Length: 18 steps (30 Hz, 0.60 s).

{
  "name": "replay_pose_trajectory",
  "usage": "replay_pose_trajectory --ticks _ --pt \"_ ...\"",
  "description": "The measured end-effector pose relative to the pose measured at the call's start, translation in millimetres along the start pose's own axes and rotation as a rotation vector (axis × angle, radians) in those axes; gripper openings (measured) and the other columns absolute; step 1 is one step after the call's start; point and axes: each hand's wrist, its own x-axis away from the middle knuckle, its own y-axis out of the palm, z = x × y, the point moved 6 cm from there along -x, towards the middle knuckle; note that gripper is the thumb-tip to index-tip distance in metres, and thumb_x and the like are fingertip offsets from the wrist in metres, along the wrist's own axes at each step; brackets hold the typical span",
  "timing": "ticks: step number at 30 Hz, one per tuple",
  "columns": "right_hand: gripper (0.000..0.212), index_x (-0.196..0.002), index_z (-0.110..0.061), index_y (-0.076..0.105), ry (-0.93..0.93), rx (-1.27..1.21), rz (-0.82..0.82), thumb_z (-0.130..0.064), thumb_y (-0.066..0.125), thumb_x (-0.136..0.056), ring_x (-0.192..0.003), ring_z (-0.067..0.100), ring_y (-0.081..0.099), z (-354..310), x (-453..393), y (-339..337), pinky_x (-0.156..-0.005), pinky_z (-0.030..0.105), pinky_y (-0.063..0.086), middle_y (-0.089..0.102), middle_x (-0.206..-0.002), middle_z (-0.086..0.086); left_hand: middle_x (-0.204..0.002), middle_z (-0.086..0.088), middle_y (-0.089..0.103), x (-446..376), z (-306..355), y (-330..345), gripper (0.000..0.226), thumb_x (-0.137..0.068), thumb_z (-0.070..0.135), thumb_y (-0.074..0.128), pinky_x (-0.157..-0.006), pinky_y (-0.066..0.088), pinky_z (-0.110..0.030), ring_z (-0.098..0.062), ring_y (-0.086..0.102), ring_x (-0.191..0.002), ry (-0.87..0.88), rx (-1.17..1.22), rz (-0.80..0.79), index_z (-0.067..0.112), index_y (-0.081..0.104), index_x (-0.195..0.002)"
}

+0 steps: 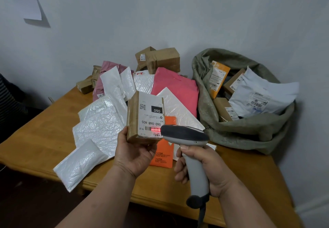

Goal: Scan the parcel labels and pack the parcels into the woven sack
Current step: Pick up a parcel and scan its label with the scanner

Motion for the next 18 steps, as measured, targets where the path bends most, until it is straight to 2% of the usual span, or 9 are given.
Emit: replay_pose_trajectory --ticks 3,7,10,13,16,18 --pt "0.036 -0.090 -0.001 0.066 -0.001 -0.003 0.025 -0.033 0.073 -0.073 -0.056 0.029 0.068 -2.3 -2.0 -13.8 -0.049 0.029 0.052 0.068 -0.071 0.021 -0.125 -0.014 0.068 -7.0 -8.0 7.6 0.061 -0.089 0.058 0.052 -0.087 0.051 -0.034 -0.028 0.070 -0.097 -0.009 0.000 0.005 0.013 0.065 -0.129" --pt "0.037 -0.097 -0.004 0.067 -0.053 -0.017 0.097 -0.032 0.076 -0.074 -0.057 0.028 0.067 -9.5 -6.3 -38.3 -0.050 0.030 0.052 0.069 -0.074 0.022 -0.129 -0.015 0.066 -18.7 -21.0 23.7 0.065 -0.088 0.058 0.056 -0.093 0.051 -0.035 -0.028 0.065 -0.111 -0.030 -0.040 0.006 0.012 0.062 -0.133" --pt "0.039 -0.101 -0.009 0.070 -0.094 -0.018 0.195 -0.033 0.082 -0.074 -0.059 0.026 0.068 -15.0 -12.4 -59.5 -0.050 0.030 0.052 0.073 -0.081 0.021 -0.130 -0.016 0.065 -29.9 -31.3 41.0 0.064 -0.086 0.056 0.061 -0.088 0.055 -0.037 -0.029 0.064 -0.115 -0.032 -0.111 -0.014 0.012 0.062 -0.132" --pt "0.047 -0.106 -0.010 0.070 -0.141 0.004 0.330 -0.041 0.075 -0.071 -0.064 0.025 0.069 -19.5 -21.8 -83.5 -0.053 0.029 0.052 0.075 -0.086 0.017 -0.128 -0.013 0.066 -48.8 -40.2 65.4 0.061 -0.080 0.052 0.067 -0.085 0.055 -0.036 -0.028 0.063 -0.114 -0.022 -0.225 -0.021 0.015 0.064 -0.129" --pt "0.040 -0.107 -0.011 0.070 -0.158 -0.004 0.425 -0.039 0.074 -0.078 -0.068 0.025 0.069 -24.4 -36.1 -106.7 -0.056 0.028 0.053 0.075 -0.088 0.016 -0.124 -0.014 0.067 -80.6 -46.7 95.0 0.062 -0.074 0.046 0.073 -0.084 0.055 -0.036 -0.028 0.064 -0.113 0.010 -0.397 0.001 0.016 0.062 -0.127" --pt "0.030 -0.105 -0.013 0.071 -0.151 -0.020 0.492 -0.033 0.073 -0.084 -0.069 0.024 0.070 -29.1 -48.6 -122.5 -0.057 0.029 0.053 0.075 -0.086 0.015 -0.121 -0.013 0.067 -106.4 -52.5 119.5 0.053 -0.079 0.044 0.073 -0.084 0.054 -0.036 -0.029 0.064 -0.112 0.003 -0.500 -0.009 0.018 0.059 -0.124"
